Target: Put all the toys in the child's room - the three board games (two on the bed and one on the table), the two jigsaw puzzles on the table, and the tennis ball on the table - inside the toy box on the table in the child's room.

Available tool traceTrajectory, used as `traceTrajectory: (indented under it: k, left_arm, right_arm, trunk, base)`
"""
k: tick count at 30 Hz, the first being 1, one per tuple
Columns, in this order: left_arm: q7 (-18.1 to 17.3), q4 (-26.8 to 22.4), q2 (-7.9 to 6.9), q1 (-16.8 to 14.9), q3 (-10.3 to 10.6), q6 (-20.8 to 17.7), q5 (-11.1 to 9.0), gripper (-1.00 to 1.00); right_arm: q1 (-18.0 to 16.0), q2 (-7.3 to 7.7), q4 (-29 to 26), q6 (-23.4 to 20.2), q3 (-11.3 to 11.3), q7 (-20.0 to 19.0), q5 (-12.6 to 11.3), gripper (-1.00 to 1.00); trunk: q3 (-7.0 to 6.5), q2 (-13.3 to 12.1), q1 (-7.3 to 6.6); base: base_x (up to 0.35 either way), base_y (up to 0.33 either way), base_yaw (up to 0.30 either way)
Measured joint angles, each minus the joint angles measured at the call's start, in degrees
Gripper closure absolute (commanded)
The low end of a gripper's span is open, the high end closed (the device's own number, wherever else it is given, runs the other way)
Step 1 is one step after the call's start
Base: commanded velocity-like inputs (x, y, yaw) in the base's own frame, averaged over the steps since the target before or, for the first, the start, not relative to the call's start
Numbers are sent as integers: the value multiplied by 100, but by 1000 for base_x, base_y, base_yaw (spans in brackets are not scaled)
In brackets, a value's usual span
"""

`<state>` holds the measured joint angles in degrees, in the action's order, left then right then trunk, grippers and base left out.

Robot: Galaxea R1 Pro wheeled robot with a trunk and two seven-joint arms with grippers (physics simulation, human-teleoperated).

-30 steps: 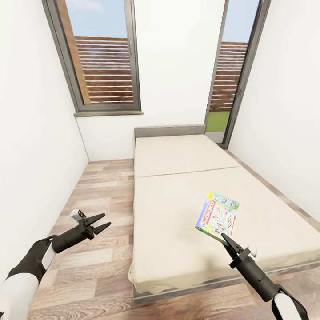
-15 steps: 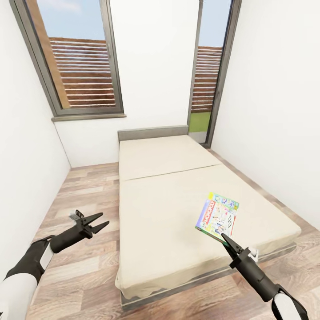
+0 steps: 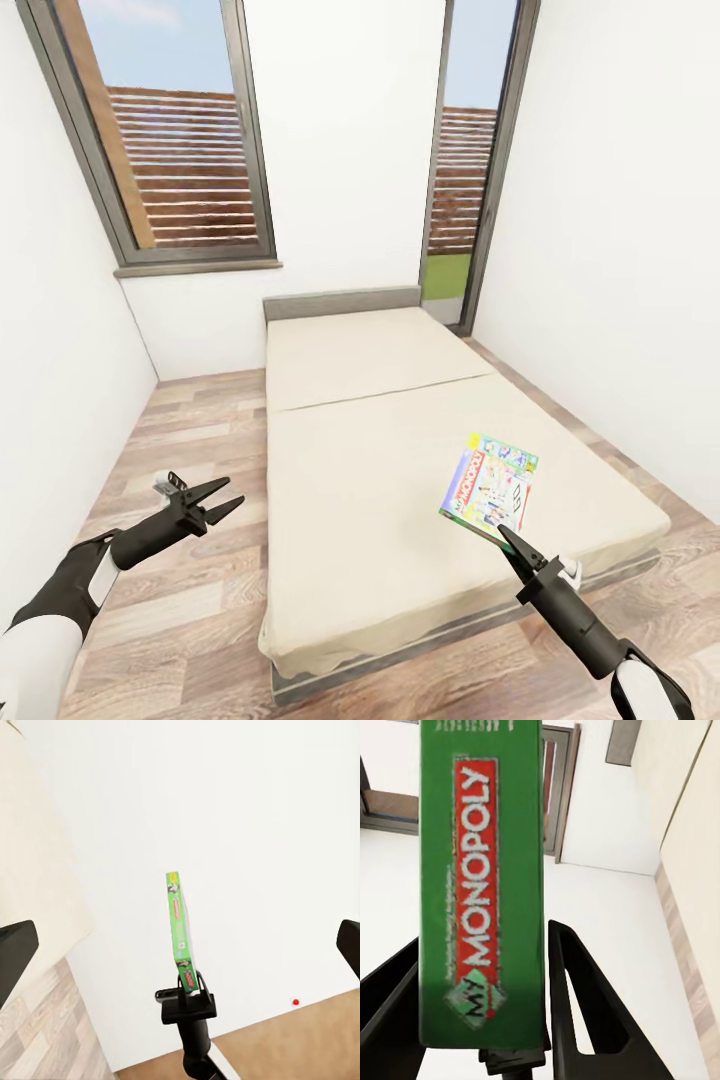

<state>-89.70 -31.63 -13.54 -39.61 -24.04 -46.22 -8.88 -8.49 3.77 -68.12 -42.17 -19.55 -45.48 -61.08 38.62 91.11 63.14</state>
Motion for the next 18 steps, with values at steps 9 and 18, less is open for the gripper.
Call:
traceTrajectory:
  k: [9, 18]
  left_arm:
    - [17, -1, 0, 0, -1, 2, 0, -100]
    - [46, -1, -2, 0, -1, -2, 0, -100]
  right_arm:
    - [0, -4, -10, 7, 0, 103, 36, 100]
    - [0, 306, -443, -36, 3, 1204, 223, 100]
  trunk:
    - [-162, -361, -198]
    - [-323, -722, -396]
  base:
    - [0, 0, 0]
    - [0, 0, 0]
